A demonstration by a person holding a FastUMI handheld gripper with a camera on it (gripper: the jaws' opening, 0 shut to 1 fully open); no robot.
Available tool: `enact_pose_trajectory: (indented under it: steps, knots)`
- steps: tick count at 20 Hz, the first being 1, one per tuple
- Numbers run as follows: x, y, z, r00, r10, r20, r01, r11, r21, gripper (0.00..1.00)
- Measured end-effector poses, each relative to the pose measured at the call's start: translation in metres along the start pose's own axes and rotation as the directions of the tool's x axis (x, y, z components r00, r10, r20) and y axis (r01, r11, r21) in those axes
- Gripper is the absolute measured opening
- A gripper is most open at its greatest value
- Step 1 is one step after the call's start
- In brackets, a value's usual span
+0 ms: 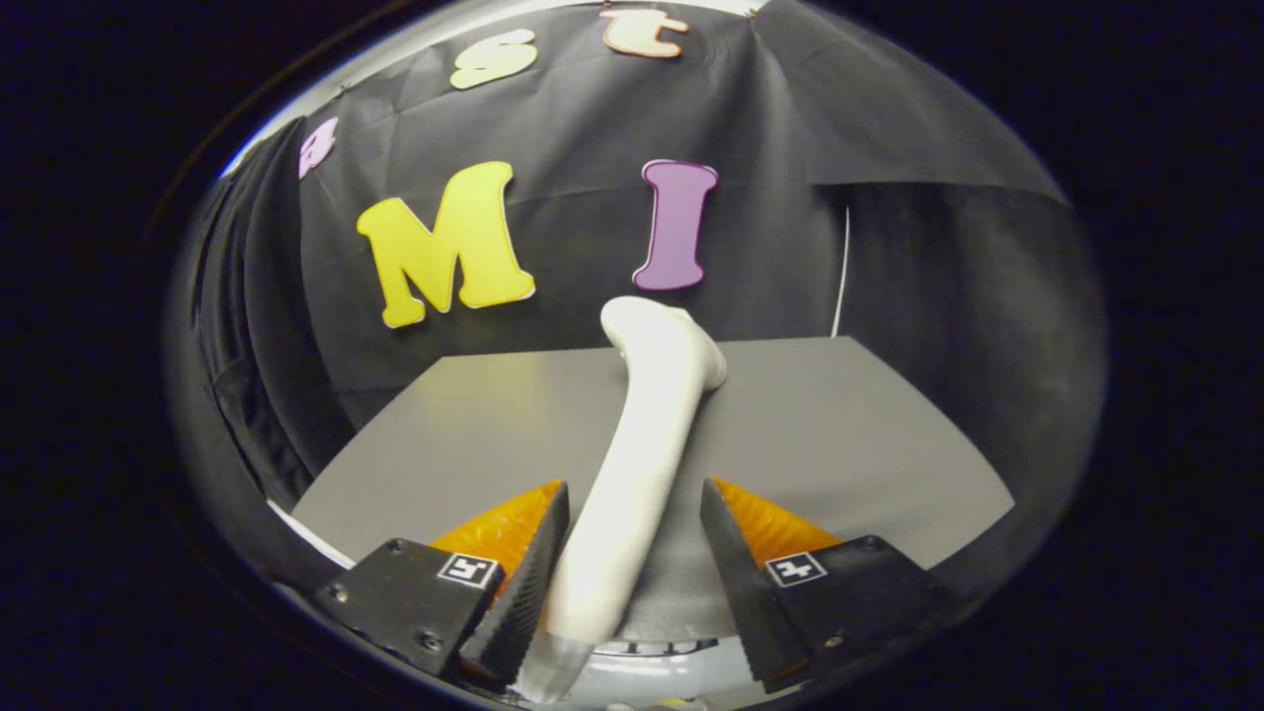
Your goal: Iron the clothes twice with a garment steamer, once on the left side and once on the right side.
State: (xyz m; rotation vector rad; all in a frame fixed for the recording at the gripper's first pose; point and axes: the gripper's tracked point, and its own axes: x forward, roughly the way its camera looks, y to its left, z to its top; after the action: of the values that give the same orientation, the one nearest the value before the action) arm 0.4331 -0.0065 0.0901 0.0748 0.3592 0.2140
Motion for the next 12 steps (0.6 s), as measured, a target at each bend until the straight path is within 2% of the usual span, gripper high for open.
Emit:
enact_pose_trajectory:
  steps: [4, 7, 9, 12]
  knots:
    - [0.005, 0.005, 0.005, 1.0, -0.01, 0.004, 0.01, 1.0, 0.019, 0.61]
    - [0.006, 0.012, 0.007, 1.0, 0.012, -0.003, -0.012, 0.997, 0.08, 0.51]
    - [-0.001, 0.015, 0.011, 1.0, 0.011, 0.006, -0.012, 0.997, 0.078, 0.39]
    - [-0.021, 0.032, 0.018, 0.998, 0.025, 0.053, -0.028, 0.998, 0.06, 0.36]
